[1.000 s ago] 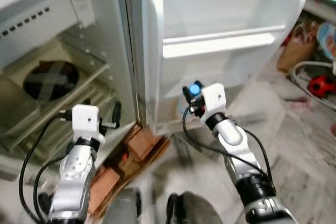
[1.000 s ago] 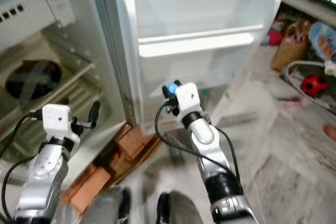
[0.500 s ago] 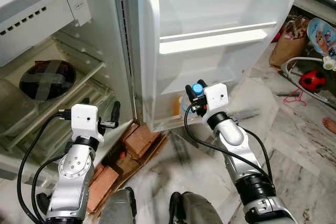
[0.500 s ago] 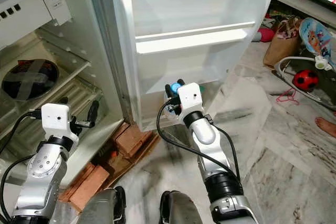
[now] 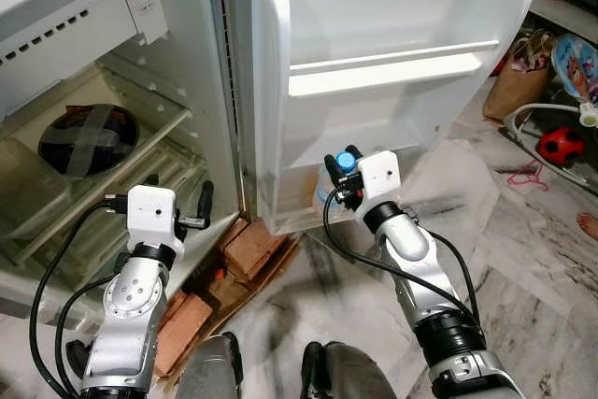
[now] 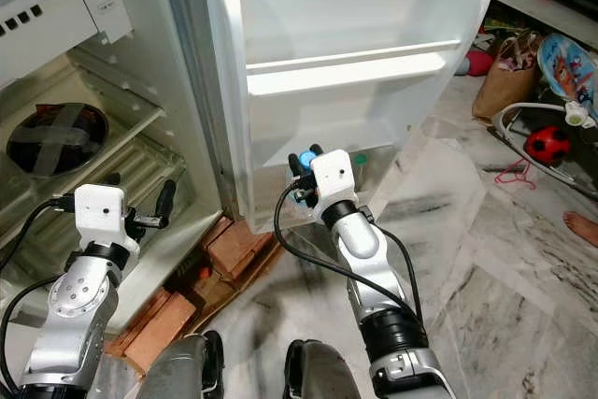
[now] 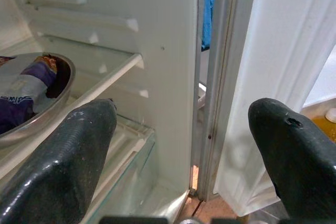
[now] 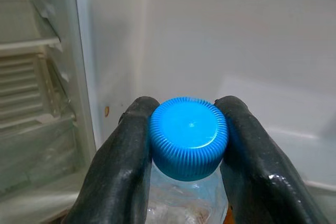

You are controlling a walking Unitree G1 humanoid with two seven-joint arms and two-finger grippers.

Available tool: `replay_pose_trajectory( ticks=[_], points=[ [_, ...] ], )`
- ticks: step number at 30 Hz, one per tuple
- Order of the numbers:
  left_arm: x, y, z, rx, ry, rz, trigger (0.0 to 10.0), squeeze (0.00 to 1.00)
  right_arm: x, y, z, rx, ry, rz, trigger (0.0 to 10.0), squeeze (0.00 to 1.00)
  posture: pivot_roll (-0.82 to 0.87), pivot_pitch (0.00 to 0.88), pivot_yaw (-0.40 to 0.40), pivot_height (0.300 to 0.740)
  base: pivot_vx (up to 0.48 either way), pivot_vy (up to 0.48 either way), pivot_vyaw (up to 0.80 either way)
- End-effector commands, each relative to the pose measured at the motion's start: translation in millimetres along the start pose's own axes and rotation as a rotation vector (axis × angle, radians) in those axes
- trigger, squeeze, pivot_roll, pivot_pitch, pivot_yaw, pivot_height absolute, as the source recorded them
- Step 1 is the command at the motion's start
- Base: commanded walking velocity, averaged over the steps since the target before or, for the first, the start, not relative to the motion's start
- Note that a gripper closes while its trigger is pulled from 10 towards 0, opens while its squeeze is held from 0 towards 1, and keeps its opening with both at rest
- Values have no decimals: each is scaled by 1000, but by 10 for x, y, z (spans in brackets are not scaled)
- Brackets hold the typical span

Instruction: Restocking fridge

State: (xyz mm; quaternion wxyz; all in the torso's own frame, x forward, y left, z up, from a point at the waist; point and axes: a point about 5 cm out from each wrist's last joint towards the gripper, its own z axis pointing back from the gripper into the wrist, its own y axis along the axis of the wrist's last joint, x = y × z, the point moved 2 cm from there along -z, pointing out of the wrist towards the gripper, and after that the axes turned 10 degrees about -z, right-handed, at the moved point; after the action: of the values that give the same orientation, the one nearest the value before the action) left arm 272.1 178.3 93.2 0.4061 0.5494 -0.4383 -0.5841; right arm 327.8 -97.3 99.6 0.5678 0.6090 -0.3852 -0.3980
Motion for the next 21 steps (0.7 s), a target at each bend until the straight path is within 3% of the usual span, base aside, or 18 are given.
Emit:
replay_pose_trajectory(
  ticks=[1,14,21],
  points=[
    [21,-42,25,-21,-8,0,10000,0,24,29,-5,12,-4,2,10000,0,75,150,-87,710,0,0,0],
    [25,-40,20,-21,-10,-2,10000,0,10,37,-8,19,-3,-1,10000,0,72,155,-86,686,0,0,0],
    [24,-40,20,-22,-6,1,10000,0,-1,29,-18,15,3,-8,10000,0,71,160,-87,646,0,0,0]
  ],
)
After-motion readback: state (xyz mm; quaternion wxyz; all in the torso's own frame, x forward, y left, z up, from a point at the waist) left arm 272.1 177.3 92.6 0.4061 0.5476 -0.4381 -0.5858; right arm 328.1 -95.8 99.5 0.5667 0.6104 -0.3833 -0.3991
